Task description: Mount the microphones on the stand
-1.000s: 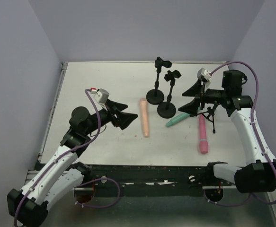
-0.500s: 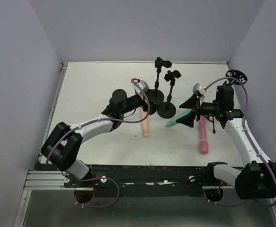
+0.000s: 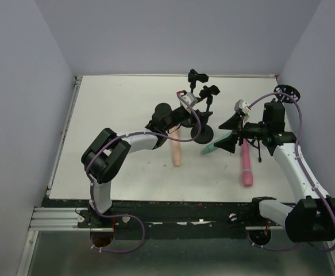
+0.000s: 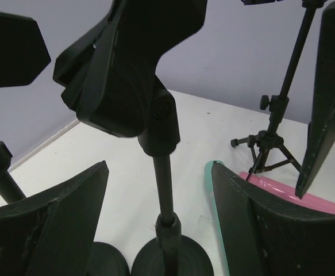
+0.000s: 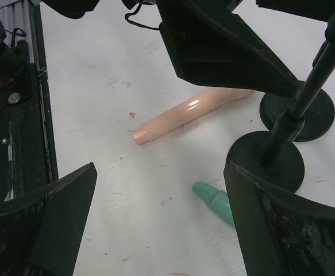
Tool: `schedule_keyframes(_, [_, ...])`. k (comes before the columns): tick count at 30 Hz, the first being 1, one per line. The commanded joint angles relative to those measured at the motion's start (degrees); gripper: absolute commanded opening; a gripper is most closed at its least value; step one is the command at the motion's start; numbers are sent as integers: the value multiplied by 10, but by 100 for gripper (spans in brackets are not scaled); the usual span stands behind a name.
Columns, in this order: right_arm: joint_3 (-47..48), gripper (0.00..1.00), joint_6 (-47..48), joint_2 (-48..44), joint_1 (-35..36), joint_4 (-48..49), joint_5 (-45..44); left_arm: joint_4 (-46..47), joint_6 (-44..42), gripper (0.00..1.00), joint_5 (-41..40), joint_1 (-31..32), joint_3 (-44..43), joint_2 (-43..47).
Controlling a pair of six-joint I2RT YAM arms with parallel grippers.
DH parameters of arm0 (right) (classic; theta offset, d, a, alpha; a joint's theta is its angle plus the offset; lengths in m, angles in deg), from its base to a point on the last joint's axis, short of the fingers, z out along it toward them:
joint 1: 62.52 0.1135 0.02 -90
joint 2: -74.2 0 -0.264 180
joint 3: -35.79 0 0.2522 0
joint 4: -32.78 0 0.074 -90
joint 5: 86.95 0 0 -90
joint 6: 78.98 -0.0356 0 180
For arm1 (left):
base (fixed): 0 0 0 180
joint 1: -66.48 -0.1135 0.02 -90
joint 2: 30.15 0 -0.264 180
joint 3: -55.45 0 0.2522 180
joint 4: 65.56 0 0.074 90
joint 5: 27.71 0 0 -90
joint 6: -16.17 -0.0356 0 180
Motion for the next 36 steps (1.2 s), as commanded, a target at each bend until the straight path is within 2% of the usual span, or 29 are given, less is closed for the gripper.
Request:
schedule_keyframes(1, [19, 100, 12, -1, 2, -10, -10, 22, 3, 77, -22, 6, -38, -28])
schedule_keyframes(11, [21, 100, 12, 0, 2, -12, -15, -10, 23, 59, -19, 23, -87, -55])
schedule_keyframes(18, [24, 100, 12, -1, 2, -14, -17, -11, 35, 47, -29, 28, -92, -60])
schedule_keyframes(21, [23, 100, 13, -1, 2, -16, -17, -6, 36, 35, -35, 28, -87, -59])
schedule_keyframes(24, [22, 100, 13, -1, 2, -15, -17, -3, 40, 17, -32, 29, -88, -53])
schedule_keyframes(27, [22, 100, 13, 0, 2, -15, -18, -3, 45, 8, -24, 29, -89, -39])
schedule_keyframes(32, [21, 100, 14, 0, 2, -15, -16, 1, 43, 0, -20, 31, -81, 7])
schedule_keyframes(36, [21, 100, 14, 0, 2, -16, -14, -15, 25, 0, -19, 31, -75, 49])
